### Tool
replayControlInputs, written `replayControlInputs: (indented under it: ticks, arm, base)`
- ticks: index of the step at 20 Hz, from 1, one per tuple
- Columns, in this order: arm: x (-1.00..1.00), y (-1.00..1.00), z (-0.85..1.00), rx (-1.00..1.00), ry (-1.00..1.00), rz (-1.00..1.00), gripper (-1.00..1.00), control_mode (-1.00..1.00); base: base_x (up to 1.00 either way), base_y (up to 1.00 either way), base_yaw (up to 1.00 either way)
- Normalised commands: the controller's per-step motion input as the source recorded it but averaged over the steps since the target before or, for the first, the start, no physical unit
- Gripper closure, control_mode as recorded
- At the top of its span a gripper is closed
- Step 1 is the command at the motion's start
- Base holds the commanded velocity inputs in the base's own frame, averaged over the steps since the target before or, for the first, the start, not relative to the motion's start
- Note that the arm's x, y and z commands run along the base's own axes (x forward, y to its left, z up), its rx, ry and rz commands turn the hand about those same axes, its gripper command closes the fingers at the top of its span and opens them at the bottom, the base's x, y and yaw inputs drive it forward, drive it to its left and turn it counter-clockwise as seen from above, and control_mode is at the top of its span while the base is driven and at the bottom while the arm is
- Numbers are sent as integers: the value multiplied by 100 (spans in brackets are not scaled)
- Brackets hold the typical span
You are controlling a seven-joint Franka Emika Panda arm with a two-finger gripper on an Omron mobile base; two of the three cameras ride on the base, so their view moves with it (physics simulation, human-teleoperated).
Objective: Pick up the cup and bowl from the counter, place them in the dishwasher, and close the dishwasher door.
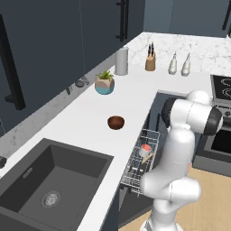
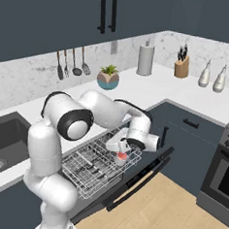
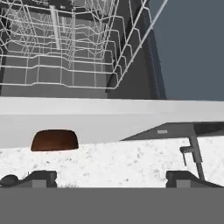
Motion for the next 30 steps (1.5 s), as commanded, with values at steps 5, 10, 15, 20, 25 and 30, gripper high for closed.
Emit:
replayControlInputs:
  ticks: [5, 10, 15, 20, 25, 30]
  arm:
    - [-6, 54, 92, -23, -38, 30, -100, -100]
    - [6, 57, 48, -29, -26, 35, -100, -100]
    - [13, 53, 1, -34, -12, 28, -100, -100]
    - [32, 31, -4, -28, -6, 21, -100, -100]
    - [29, 6, -27, -20, -3, 10, -100, -100]
    - [34, 6, -31, -11, -7, 2, -100, -100]
  base:
    - [0, 0, 0]
    - [0, 0, 0]
    - [0, 0, 0]
    - [0, 0, 0]
    - [0, 0, 0]
    - [0, 0, 0]
